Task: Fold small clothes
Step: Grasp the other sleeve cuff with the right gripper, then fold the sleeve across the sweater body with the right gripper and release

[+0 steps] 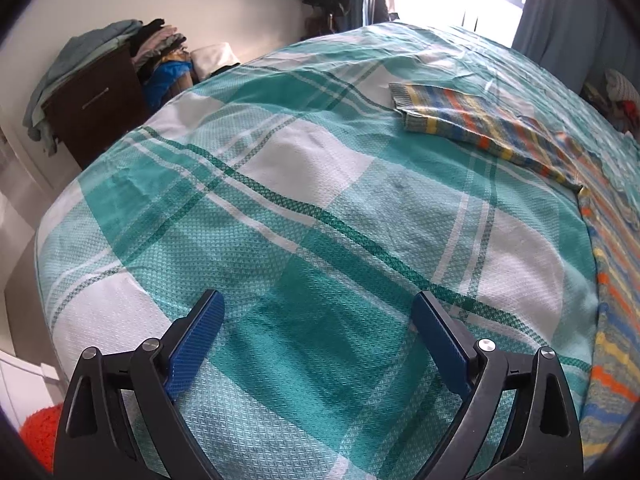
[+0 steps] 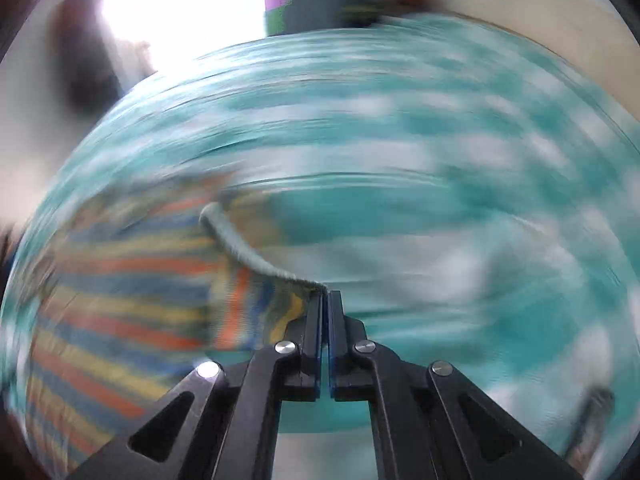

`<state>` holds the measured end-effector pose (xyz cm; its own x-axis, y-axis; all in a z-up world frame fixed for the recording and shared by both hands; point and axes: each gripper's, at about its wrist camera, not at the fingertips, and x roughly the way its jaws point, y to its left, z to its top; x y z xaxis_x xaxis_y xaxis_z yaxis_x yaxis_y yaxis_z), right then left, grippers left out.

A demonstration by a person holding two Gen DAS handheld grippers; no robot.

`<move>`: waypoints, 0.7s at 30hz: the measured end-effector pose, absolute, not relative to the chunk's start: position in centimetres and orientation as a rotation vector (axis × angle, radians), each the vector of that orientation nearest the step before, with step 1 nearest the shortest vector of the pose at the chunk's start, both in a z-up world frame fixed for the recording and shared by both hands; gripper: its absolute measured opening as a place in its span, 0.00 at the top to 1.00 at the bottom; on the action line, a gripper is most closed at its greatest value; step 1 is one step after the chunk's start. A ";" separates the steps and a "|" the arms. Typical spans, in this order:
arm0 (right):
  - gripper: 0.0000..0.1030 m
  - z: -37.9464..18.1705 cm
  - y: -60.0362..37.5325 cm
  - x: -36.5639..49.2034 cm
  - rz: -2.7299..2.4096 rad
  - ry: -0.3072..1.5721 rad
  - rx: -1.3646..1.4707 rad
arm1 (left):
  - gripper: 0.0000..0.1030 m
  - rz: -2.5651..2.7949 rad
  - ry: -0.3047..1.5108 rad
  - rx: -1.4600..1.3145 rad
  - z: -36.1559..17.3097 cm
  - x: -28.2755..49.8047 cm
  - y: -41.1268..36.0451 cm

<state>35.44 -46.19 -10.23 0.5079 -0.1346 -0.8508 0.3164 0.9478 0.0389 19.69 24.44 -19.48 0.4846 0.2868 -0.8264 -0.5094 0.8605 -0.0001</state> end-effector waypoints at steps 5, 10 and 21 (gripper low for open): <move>0.99 -12.8 -52.3 33.0 -0.328 1.047 0.378 | 0.07 0.500 0.945 -0.252 -19.5 19.7 24.3; 0.97 -15.0 -53.3 31.7 -0.279 0.998 0.564 | 0.07 0.505 0.945 -0.241 -19.5 19.7 24.2; 0.93 -19.2 -54.5 30.9 -0.340 0.980 0.838 | 0.07 0.512 0.945 -0.233 -19.6 19.6 24.1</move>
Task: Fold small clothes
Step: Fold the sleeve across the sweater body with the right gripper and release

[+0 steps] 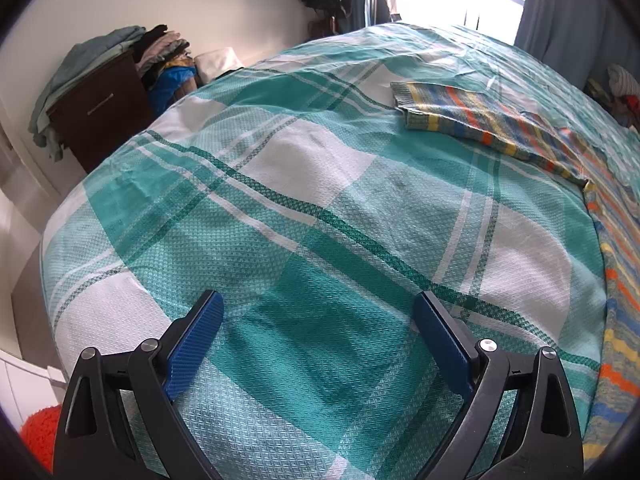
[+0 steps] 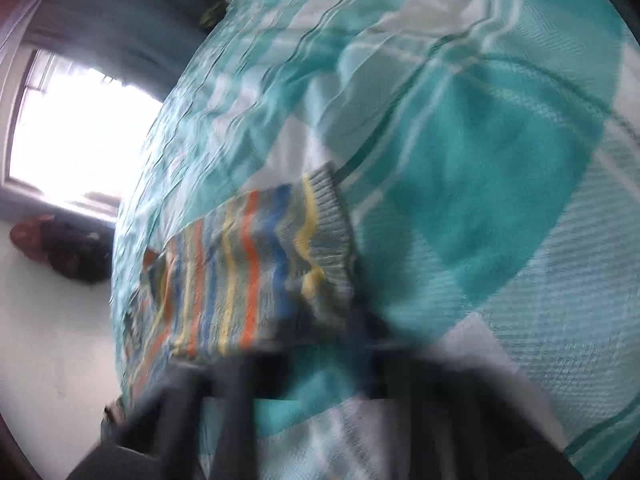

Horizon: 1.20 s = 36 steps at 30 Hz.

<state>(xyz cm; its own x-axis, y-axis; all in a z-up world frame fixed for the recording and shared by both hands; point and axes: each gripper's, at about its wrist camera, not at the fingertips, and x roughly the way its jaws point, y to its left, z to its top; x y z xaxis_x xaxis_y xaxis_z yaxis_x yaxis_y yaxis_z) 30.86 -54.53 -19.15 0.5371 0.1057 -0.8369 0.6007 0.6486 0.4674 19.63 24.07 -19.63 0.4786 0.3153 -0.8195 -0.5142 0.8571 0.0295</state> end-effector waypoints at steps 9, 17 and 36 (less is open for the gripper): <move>0.61 -15.5 -53.3 31.4 -0.264 1.008 0.639 | 0.06 0.513 0.943 -0.237 -19.7 19.6 24.1; 0.68 -16.8 -58.3 35.7 -0.280 1.044 0.643 | 0.04 0.532 0.944 -0.208 -19.9 19.9 23.7; 0.39 -13.3 -53.5 31.9 -0.563 0.924 0.258 | 0.04 0.500 0.992 -0.233 -18.8 20.2 23.6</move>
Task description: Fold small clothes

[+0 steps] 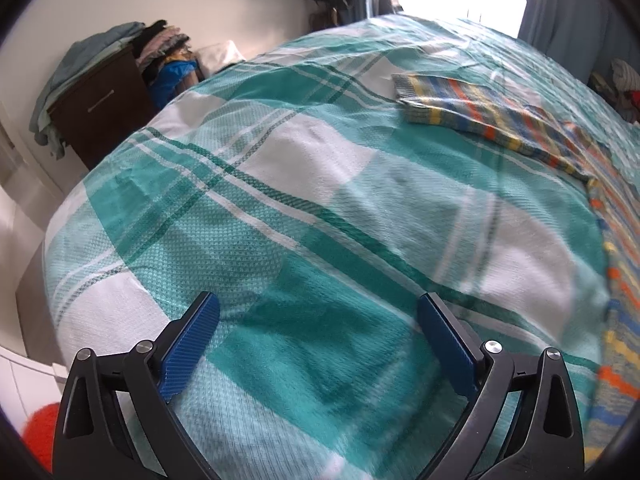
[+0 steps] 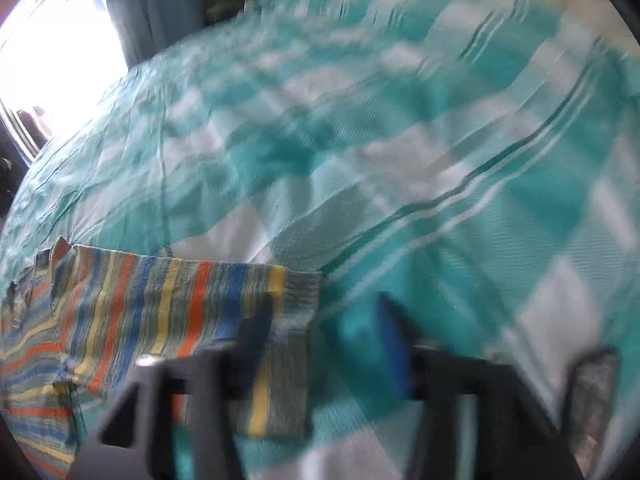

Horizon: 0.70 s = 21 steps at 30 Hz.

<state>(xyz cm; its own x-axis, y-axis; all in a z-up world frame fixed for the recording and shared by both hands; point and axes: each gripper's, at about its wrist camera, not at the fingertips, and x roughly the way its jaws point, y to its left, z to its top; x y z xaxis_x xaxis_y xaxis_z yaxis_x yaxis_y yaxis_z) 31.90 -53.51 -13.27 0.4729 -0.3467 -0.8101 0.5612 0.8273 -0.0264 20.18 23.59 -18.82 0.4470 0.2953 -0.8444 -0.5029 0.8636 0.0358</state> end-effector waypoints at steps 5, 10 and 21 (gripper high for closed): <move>0.20 -9.3 -44.2 25.0 -0.366 0.784 0.157 | 0.03 0.352 0.871 -0.236 -14.9 21.1 19.8; 0.12 -11.9 -36.1 21.0 -0.201 0.775 0.050 | 0.03 0.223 0.984 -0.290 -16.8 28.0 18.2; 0.00 -19.8 -37.3 19.0 -0.268 0.909 0.139 | 0.00 0.322 0.978 -0.162 -21.6 29.1 17.9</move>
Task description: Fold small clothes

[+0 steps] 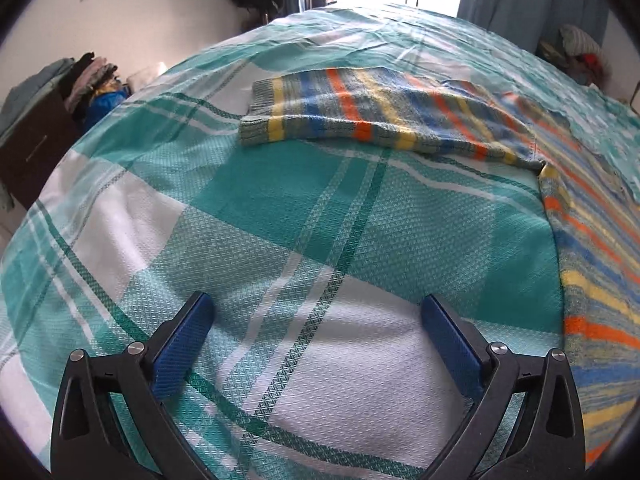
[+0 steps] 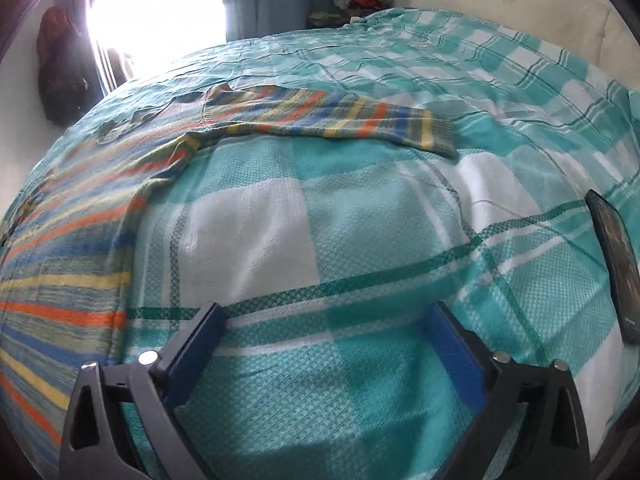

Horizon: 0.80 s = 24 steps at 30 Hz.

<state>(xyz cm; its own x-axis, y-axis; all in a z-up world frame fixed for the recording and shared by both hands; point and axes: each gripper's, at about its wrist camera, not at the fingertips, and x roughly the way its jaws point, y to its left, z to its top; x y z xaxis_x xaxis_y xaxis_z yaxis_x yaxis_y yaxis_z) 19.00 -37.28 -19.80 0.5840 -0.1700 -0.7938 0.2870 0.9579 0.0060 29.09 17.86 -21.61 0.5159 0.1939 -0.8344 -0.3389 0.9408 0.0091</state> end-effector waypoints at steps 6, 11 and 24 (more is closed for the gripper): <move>0.00 -20.2 -37.5 19.0 -0.259 0.893 0.146 | 0.00 0.322 0.978 -0.168 -21.5 29.1 17.9; 0.00 -20.0 -37.2 18.8 -0.255 0.878 0.143 | 0.00 0.322 0.978 -0.168 -21.5 29.0 17.9; 0.00 -20.0 -37.2 18.4 -0.246 0.865 0.151 | 0.00 0.321 0.978 -0.169 -21.5 29.0 17.9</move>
